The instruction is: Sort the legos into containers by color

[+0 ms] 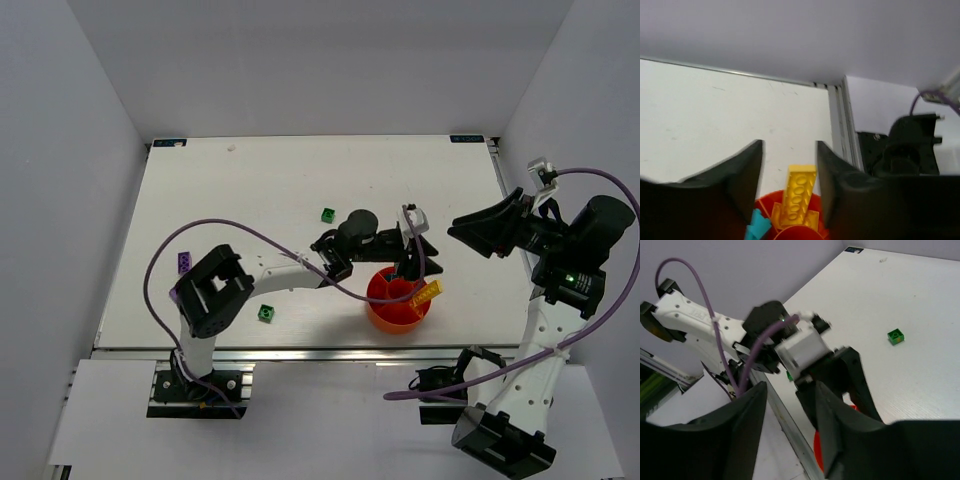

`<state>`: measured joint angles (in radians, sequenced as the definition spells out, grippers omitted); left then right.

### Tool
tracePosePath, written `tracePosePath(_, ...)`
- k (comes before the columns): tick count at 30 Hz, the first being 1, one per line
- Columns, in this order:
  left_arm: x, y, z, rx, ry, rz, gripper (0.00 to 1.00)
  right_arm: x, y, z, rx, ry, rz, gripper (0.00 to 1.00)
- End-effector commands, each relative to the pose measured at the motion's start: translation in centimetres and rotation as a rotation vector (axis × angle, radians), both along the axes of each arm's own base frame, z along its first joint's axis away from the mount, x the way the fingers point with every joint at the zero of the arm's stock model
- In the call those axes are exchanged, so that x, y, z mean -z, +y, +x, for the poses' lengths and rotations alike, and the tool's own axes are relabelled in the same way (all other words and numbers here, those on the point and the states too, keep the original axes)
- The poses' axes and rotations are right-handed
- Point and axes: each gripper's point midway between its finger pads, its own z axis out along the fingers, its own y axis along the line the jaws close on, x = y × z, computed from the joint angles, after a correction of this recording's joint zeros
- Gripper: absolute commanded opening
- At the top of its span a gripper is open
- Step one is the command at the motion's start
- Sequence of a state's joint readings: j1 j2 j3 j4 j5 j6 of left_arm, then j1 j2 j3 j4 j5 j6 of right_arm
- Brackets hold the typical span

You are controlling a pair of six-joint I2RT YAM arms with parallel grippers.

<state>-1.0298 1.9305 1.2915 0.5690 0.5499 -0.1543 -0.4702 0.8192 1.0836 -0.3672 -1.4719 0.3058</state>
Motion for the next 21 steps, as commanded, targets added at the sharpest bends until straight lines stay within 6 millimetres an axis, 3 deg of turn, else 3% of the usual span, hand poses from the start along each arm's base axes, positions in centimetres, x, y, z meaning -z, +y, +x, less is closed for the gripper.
tracePosePath(1, -9.4, 2.5, 3.2, -0.191, -0.079, -0.122, 0.51, -1.0, 0.6, -1.4, -0.076, -0.12, -0.052, 0.52)
tracePosePath(3, -10.9, 4.9, 5.7, -0.337, -0.044, -0.124, 0.38, -1.0, 0.8, -1.8, -0.09, -0.17, -0.075, 0.62)
tracePosePath(4, -9.9, 5.9, 6.6, -0.395, -0.005, -0.068, 0.3, -0.6, 0.7, -1.7, -0.085, -0.208, -0.095, 0.65)
tracePosePath(5, -9.7, 7.0, 7.4, -0.449, 0.033, -0.046, 0.12, -0.4, 0.7, -1.5, -0.07, -0.235, -0.111, 0.68)
tracePosePath(6, -9.4, 9.0, 9.5, -0.575, 0.063, -0.017, 0.05, -0.1, 0.5, -1.1, -0.028, -0.244, -0.124, 0.68)
tracePosePath(7, -8.4, 11.1, 9.8, -0.647, 0.108, 0.07, 0.0, 0.3, 0.3, -0.6, -0.01, -0.299, -0.16, 0.69)
tracePosePath(9, -6.9, 15.4, 11.8, -0.843, 0.183, 0.153, 0.0, 1.1, -0.4, 0.7, 0.059, -0.282, -0.19, 0.68)
tracePosePath(12, -4.0, 21.6, 10.7, -0.964, 0.272, 0.287, 0.0, 2.9, -1.4, 2.8, 0.108, -0.258, -0.258, 0.65)
tracePosePath(14, -1.7, 25.4, 8.5, -1.012, 0.342, 0.355, 0.0, 4.5, -2.0, 4.3, 0.121, -0.223, -0.285, 0.63)
tracePosePath(18, 2.4, 31.8, 5.1, -1.156, 0.461, 0.462, 0.47, 7.7, -1.4, 6.3, 0.112, -0.125, -0.358, 0.63)
tracePosePath(19, 3.5, 33.8, 4.3, -1.231, 0.507, 0.488, 0.69, 8.2, -1.2, 6.7, 0.106, -0.107, -0.366, 0.63)
tracePosePath(20, 4.9, 35.1, 3.4, -1.258, 0.526, 0.517, 0.77, 9.0, -1.2, 7.4, 0.103, -0.075, -0.379, 0.62)
tracePosePath(21, 4.8, 36.3, 2.3, -1.283, 0.544, 0.508, 0.84, 9.3, -0.1, 7.7, 0.083, -0.059, -0.405, 0.62)
